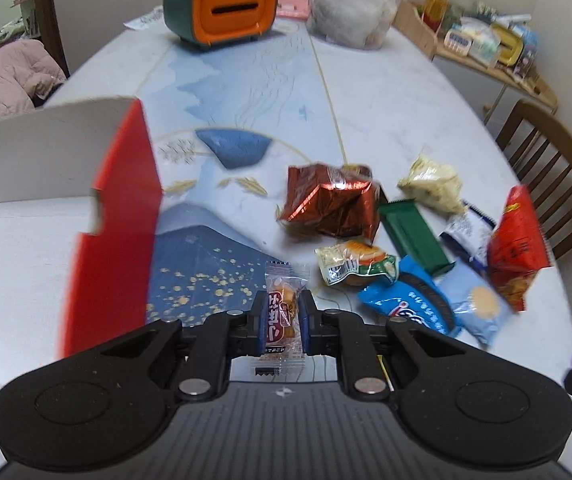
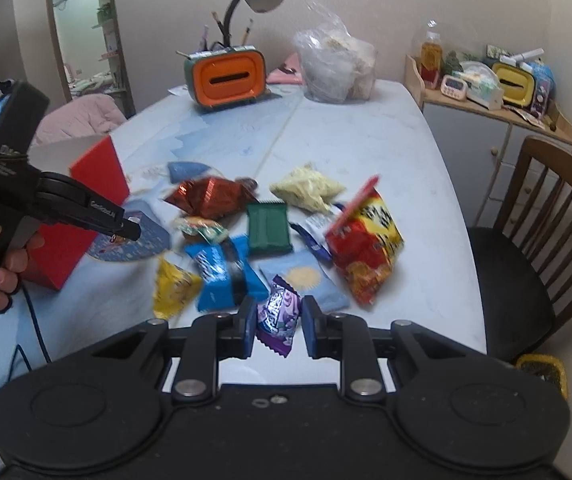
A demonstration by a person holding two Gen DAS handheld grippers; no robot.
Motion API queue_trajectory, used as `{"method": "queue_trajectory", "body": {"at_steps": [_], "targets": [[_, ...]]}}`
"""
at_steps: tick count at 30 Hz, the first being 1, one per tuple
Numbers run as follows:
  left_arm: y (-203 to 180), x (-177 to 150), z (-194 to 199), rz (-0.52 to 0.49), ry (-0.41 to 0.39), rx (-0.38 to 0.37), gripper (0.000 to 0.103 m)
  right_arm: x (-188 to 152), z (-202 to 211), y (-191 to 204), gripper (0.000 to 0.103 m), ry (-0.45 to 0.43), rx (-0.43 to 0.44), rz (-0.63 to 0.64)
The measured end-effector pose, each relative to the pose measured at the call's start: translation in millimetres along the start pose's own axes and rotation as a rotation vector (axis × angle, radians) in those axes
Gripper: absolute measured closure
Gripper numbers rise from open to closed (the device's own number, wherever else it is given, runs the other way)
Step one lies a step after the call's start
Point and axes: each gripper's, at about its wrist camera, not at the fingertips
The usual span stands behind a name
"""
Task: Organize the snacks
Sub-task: 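Carry both candies into the box and open both tools to drop them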
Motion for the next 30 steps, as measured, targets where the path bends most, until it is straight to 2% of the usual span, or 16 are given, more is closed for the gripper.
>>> {"method": "queue_trajectory", "body": {"at_steps": [6,15,23,30], "targets": [[23,13,47,0.029,-0.053,0.001,0.088,26,1,34,0.081,-0.036,0.084,0.027],[82,24,96,0.077,-0.113,0.051,0.088,66,-16,109,0.081,-0.078,0.242,0.108],[140,28,110,0.104,-0.129,0.12,0.088,86,-46,180,0.081,-0.078,0.347,0.194],[185,30,101,0.107,-0.11,0.163,0.088,89,-84,232,0.081,-0.04,0.388,0.238]]}}
Point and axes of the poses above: each gripper's, at about its wrist camera, not at the fingertips, and z roughly against the way its jaws point, y to its left, x to its top, and after that the axes turned 12 degrees about -y, right-handed
